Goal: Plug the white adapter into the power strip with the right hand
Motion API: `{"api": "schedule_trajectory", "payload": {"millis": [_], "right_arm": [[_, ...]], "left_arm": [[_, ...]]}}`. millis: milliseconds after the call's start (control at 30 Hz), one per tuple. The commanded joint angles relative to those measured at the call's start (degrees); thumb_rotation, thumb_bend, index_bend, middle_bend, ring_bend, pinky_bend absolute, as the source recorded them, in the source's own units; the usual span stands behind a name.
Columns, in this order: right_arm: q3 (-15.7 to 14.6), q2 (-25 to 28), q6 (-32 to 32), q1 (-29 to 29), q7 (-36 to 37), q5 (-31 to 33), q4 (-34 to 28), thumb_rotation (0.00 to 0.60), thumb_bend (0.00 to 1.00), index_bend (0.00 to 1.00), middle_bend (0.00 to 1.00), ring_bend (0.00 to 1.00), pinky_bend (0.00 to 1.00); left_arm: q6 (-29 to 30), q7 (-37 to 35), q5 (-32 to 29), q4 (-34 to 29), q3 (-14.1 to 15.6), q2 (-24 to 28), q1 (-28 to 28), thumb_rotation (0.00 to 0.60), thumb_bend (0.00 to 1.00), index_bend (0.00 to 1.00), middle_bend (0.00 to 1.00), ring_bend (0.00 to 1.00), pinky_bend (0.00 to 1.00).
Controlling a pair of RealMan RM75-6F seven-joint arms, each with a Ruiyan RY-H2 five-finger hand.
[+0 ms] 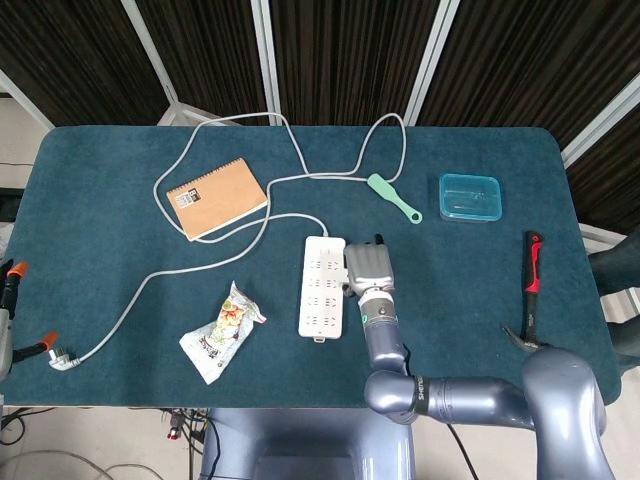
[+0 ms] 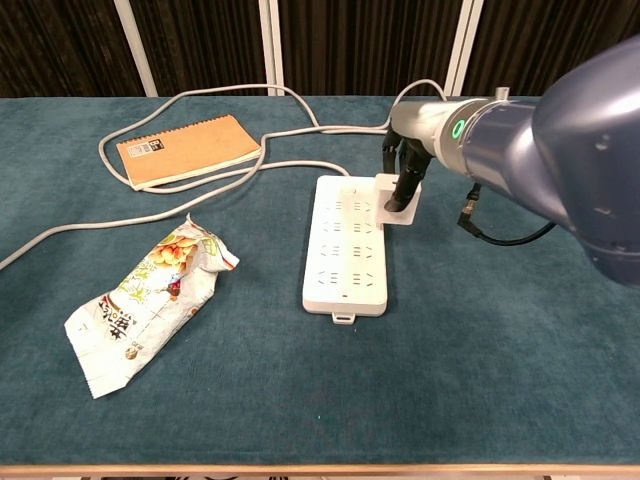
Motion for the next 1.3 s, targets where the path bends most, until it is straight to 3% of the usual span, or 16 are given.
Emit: {"api": "schedule_trajectory", "payload": {"millis": [33, 600, 1300], "right_arm": [[0.2, -0.7, 0.3, 0.2, 0.0, -0.4, 0.1, 0.6, 0.48, 0.7, 0.57, 0.37, 0.12], [1.4, -4.5, -0.3, 1.0, -1.5, -0.4, 4.7, 0.6, 0.48, 0.7, 0.57, 0.37, 0.12], [3.4, -2.9, 0.2, 1.6, -5.2, 1.4, 1.8, 0.6, 0.48, 0.7, 0.57, 0.37, 0.12]], "left_arm": [[-0.1, 0.0, -0.1, 0.0, 0.0, -0.1, 0.0, 0.6, 0.07, 0.09, 0.0, 0.0, 0.0], [0.2, -0.8, -0.3, 0.2, -0.3, 0.0, 0.0, 0.6, 0.07, 0.09, 0.0, 0.0, 0.0], [0.3, -0.8, -0.2, 0.1, -0.2, 0.0, 0.0, 0.6, 0.07, 0.09, 0.0, 0.0, 0.0]]}}
